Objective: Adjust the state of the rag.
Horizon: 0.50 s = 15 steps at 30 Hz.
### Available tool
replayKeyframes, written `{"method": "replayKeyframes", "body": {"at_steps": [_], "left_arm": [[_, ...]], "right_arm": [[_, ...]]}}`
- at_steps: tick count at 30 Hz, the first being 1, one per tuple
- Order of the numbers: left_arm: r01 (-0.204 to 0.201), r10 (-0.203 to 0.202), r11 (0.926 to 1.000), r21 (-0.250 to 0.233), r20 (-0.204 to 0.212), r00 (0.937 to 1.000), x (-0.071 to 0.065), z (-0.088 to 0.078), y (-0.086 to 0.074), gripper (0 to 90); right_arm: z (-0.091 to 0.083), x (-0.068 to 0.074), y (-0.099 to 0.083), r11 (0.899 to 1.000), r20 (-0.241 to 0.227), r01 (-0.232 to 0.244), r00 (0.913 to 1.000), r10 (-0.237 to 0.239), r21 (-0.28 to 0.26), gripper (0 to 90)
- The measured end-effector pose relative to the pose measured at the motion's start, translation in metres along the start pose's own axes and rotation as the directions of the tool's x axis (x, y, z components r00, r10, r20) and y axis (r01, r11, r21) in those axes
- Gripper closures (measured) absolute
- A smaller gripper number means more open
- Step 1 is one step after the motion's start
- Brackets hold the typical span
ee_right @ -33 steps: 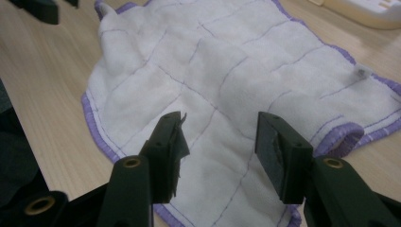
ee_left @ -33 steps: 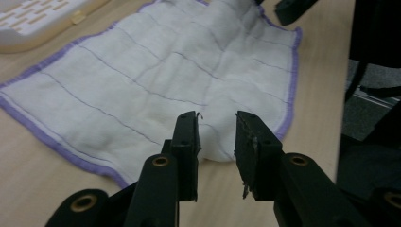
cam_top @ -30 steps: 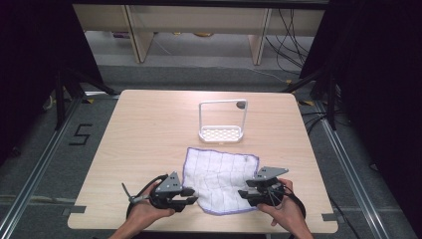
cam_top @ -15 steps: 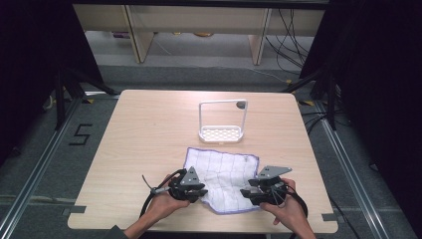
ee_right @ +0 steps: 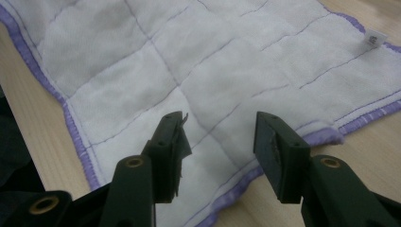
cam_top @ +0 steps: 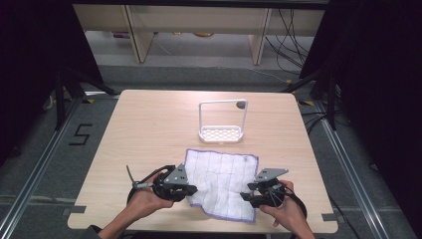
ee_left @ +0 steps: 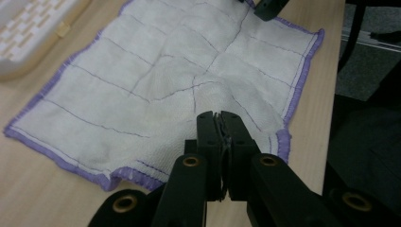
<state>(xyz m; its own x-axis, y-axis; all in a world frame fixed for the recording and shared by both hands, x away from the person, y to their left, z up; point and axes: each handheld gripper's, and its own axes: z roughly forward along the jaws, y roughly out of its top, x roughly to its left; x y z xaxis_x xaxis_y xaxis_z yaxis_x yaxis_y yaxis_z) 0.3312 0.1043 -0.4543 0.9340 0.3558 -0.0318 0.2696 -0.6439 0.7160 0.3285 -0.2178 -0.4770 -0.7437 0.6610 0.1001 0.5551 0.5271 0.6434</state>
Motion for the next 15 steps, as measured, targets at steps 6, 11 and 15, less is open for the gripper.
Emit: {"method": "replayKeyframes", "body": {"at_steps": [6, 11, 15], "left_arm": [[0.085, -0.085, 0.9962, -0.019, 0.016, 0.9962, 0.003, 0.029, -0.028, 81.3], [0.175, -0.18, 0.976, -0.13, -0.026, 0.9834, 0.003, 0.013, -0.036, 55.5], [0.204, -0.212, 0.9654, -0.162, -0.036, 0.9766, -0.004, -0.001, -0.044, 50.0]], "right_arm": [[0.008, 0.005, -0.002, 0.999, 0.007, 0.037, 0.9993, -0.037, 0.029, 54.2], [0.012, 0.006, -0.005, 0.995, 0.012, 0.051, 0.9986, -0.053, 0.08, 54.2], [0.015, 0.007, -0.008, 0.994, 0.037, 0.034, 0.9986, -0.038, 0.104, 54.2]]}}
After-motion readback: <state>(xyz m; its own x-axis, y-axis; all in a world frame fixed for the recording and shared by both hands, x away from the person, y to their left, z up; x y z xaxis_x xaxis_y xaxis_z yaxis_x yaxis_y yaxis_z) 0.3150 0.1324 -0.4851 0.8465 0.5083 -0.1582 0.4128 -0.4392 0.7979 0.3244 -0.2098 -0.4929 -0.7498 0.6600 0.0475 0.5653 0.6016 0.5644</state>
